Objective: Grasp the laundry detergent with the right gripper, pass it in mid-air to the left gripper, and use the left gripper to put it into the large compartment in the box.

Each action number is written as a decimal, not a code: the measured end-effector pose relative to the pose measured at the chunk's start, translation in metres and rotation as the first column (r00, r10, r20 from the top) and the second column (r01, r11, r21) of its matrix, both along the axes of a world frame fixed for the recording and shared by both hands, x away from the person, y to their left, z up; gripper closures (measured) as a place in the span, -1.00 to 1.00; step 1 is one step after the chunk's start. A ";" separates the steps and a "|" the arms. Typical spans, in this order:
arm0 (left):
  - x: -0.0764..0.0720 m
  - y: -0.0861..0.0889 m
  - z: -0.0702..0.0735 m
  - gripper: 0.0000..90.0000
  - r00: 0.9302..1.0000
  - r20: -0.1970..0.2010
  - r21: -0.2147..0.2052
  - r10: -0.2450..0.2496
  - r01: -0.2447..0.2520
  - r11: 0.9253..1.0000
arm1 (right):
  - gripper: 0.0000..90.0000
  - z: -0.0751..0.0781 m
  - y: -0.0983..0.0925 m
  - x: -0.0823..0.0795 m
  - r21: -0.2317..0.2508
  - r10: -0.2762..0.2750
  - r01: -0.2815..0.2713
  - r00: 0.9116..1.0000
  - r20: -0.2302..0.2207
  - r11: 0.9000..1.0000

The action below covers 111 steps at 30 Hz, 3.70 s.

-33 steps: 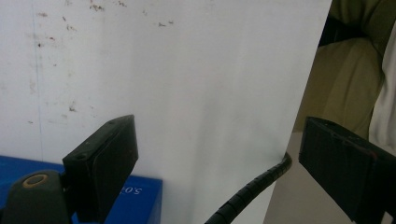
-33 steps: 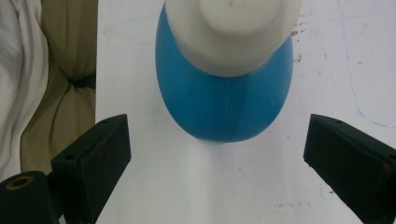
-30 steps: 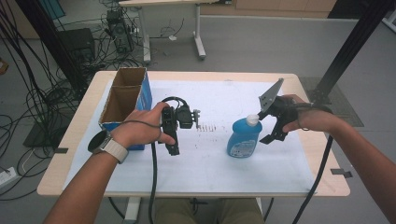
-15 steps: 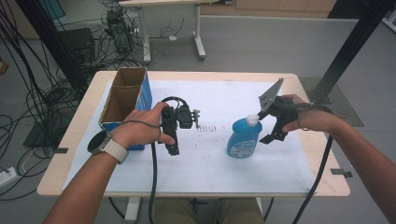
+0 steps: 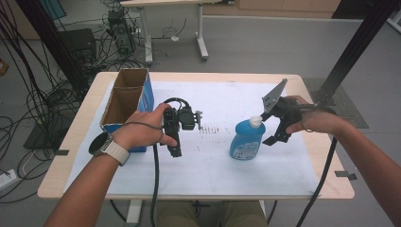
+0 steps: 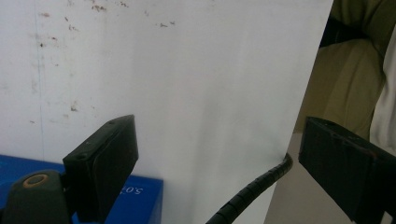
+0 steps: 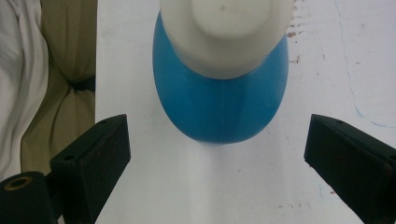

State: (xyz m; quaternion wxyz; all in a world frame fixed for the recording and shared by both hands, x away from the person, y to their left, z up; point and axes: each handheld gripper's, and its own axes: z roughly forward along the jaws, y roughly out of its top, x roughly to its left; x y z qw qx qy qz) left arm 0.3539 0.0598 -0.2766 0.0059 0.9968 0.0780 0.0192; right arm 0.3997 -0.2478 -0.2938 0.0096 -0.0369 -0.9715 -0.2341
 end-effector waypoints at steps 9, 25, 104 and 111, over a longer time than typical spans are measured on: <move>0.000 0.001 0.000 -0.73 1.000 0.002 -0.001 0.000 0.000 1.000 | -0.85 0.000 0.001 0.000 -0.001 0.000 0.000 1.000 -0.002 1.000; 0.000 0.001 0.000 -0.73 1.000 0.006 -0.009 0.005 -0.005 1.000 | -0.85 0.000 0.001 0.001 0.007 0.002 -0.002 1.000 -0.003 1.000; 0.002 0.003 -0.002 -0.72 1.000 0.007 -0.026 0.009 -0.009 1.000 | -0.72 -0.021 0.002 0.000 0.056 0.000 0.000 1.000 -0.008 0.998; 0.002 0.003 -0.002 -0.72 1.000 0.007 -0.027 0.012 -0.011 1.000 | -0.71 -0.022 0.003 0.000 0.067 -0.003 0.003 1.000 0.000 0.998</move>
